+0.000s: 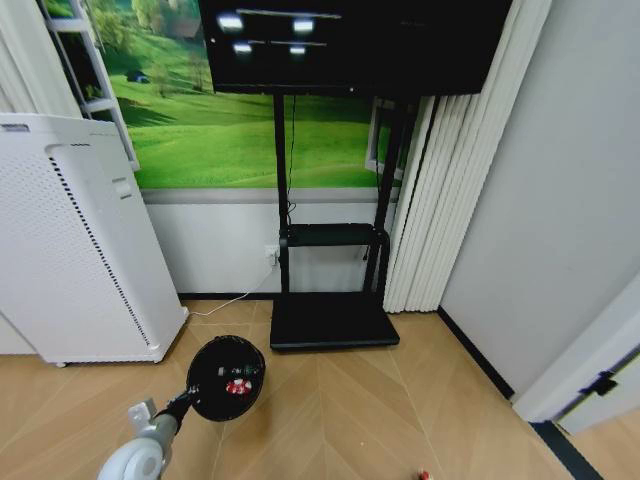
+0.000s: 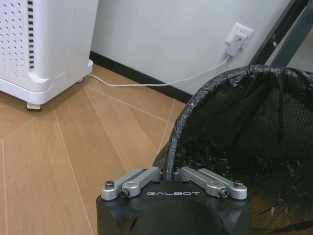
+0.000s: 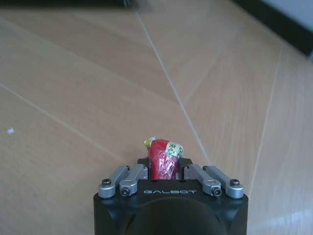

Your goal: Pick up the trash bin and place the garbage on the floor into it.

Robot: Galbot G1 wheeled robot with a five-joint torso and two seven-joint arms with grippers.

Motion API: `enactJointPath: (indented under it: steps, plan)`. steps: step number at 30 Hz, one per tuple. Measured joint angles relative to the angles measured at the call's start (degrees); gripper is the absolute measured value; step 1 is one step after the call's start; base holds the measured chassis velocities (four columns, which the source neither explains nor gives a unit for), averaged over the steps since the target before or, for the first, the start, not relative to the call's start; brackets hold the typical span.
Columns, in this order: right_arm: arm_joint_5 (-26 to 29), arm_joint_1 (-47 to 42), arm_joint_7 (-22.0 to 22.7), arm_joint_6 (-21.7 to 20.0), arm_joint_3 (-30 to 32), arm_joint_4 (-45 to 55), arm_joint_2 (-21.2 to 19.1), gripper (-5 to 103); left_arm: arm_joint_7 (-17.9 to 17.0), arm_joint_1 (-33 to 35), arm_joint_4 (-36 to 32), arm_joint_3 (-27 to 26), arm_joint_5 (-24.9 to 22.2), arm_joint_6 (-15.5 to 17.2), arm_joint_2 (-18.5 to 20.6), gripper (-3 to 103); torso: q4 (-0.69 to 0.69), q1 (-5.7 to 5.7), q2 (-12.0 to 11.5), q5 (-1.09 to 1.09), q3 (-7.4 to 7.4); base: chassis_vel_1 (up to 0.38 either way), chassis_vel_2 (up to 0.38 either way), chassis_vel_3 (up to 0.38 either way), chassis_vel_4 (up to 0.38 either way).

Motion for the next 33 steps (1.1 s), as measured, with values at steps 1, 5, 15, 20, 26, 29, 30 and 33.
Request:
enactJointPath:
  steps: [1,5,15,20,26,29,30,33]
  plan:
    - [-4.44,-0.02,-1.37,3.8,0.48,0.69,-0.04,27,0.0,-0.3,0.38,0.65,0.28,0.0,0.18,0,0.0,0.0,0.0,0.0,0.0,0.0,0.0,0.0,0.0]
    - [-10.91,-2.02,-11.38,13.56,1.07,9.41,-1.76,27,-0.24,-1.86,1.22,3.79,1.13,0.0,1.46,0,0.0,0.0,0.0,-0.03,0.0,0.0,0.0,0.0,0.0]
    - [-10.0,-4.91,-28.76,24.97,-2.31,25.03,-4.35,27,-0.19,-6.14,0.62,14.66,0.73,2.2,9.39,0,-0.02,0.0,0.0,0.0,0.0,0.0,0.0,0.0,0.0]
    - [-14.65,-4.27,-33.84,31.71,-4.03,25.95,-5.29,27,2.9,-8.7,0.2,20.77,0.39,4.58,12.56,0,0.0,0.0,-0.01,0.02,0.0,0.0,0.0,0.0,0.0]
    - [-20.58,-2.14,-36.65,37.75,-6.44,23.18,-6.19,27,8.3,-19.07,2.72,31.37,-1.78,5.57,13.19,0,0.0,0.0,0.0,0.0,0.0,0.0,0.0,0.0,0.0]
    - [-21.25,-2.75,-37.01,39.13,-6.04,22.93,-5.93,27,7.92,-23.43,4.33,35.58,-3.37,6.21,12.38,0,-0.03,0.0,-0.01,-0.02,0.01,0.0,0.0,0.0,0.0]
    - [-21.25,-2.75,-37.01,39.13,-6.04,22.93,-5.93,27,7.92,-23.43,4.33,35.58,-3.37,6.21,12.38,0,-0.03,0.0,-0.01,-0.02,0.01,0.0,0.0,0.0,0.0]
    - [-24.84,-2.37,-37.55,41.22,-5.41,21.72,-5.73,27,7.93,-26.45,6.3,39.02,-3.48,6.27,10.67,0,-0.01,0.0,0.0,0.02,0.0,0.0,0.0,0.0,0.0]
